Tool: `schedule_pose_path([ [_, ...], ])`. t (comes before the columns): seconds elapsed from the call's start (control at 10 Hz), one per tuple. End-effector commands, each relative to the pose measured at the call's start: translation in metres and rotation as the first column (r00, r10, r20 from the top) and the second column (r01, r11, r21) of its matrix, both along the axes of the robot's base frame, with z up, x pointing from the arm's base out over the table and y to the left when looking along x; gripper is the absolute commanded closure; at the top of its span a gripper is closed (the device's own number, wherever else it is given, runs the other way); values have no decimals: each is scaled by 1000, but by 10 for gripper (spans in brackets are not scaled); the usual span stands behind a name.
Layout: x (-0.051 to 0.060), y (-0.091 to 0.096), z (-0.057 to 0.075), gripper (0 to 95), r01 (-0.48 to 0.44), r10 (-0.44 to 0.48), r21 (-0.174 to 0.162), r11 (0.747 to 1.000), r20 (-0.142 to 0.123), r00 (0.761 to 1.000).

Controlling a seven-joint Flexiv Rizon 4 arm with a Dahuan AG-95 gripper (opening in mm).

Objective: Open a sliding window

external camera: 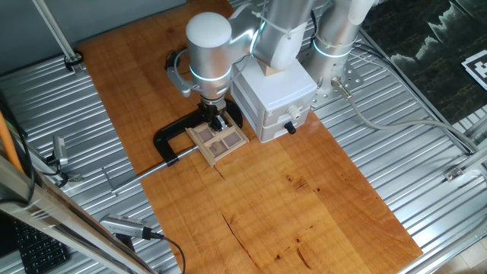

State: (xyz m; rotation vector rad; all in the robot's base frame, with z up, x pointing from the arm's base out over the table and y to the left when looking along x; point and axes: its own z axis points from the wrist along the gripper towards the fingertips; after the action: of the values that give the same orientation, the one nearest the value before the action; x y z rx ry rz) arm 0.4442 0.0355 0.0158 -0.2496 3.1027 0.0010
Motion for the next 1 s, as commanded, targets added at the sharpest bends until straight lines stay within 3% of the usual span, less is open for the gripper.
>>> schedule_pose_path([
  [0.1,1,0,-1,950,1,-1,0,1000,0,1000],
  [1.0,4,0,-1,950,-6,6,2,1000,0,1000],
])
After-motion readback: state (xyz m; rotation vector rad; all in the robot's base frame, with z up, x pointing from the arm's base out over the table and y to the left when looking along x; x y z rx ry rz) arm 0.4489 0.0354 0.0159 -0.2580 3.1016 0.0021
